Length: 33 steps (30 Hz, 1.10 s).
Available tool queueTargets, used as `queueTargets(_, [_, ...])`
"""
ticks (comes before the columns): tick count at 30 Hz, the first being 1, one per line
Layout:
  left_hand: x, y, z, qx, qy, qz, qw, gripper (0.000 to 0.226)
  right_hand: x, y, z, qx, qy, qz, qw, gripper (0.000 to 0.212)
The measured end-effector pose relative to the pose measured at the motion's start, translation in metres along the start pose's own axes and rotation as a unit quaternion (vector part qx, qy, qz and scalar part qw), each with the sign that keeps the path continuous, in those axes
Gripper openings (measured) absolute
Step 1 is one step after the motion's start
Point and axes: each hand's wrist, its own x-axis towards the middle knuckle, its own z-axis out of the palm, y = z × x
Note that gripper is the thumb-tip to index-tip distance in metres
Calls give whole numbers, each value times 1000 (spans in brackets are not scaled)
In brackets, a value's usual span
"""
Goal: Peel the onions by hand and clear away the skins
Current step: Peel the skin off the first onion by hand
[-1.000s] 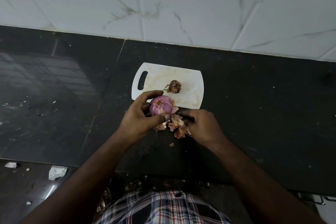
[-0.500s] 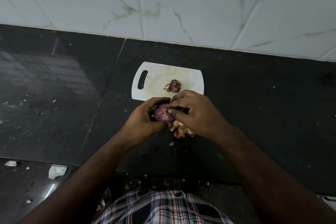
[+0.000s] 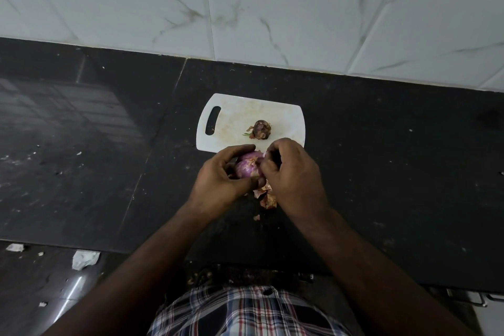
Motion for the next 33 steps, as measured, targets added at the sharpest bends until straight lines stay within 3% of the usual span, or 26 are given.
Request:
queueTargets(3, [-1, 1, -2, -26, 16, -5, 1000, 61, 2, 6, -3, -12, 6, 29, 999, 9])
queueTargets(8, [3, 15, -12, -102, 14, 5, 995, 62, -3, 39, 1, -54, -125, 114, 984, 14])
queueTargets(10, [5, 17, -14, -123, -2, -5, 992, 63, -5, 44, -2, -28, -129, 126, 983, 17])
queueTargets(14, [5, 10, -18, -137, -23, -20, 990, 63, 4, 38, -15, 89, -138, 157, 974, 26])
queueTargets(17, [6, 9, -16, -125, -40, -17, 991, 65, 14, 23, -22, 271, -183, 208, 922, 49])
queueTargets(19, [7, 9, -14, -116, -58, -13, 991, 66, 19, 17, -24, 311, -206, 193, 908, 62])
queueTargets(22, [8, 8, -16, -122, -68, -23, 990, 66, 22, 16, -27, 319, -226, 178, 903, 55])
queueTargets(26, [6, 4, -18, -139, -71, -35, 987, 66, 22, 23, -27, 281, -245, 162, 914, 40])
queueTargets(30, [7, -1, -17, -151, -58, -43, 986, 64, 19, 15, -22, 197, -202, 123, 951, 35])
queueTargets(33, [6, -3, -14, -181, -40, -50, 981, 62, 19, 9, -18, 172, -152, 147, 962, 37])
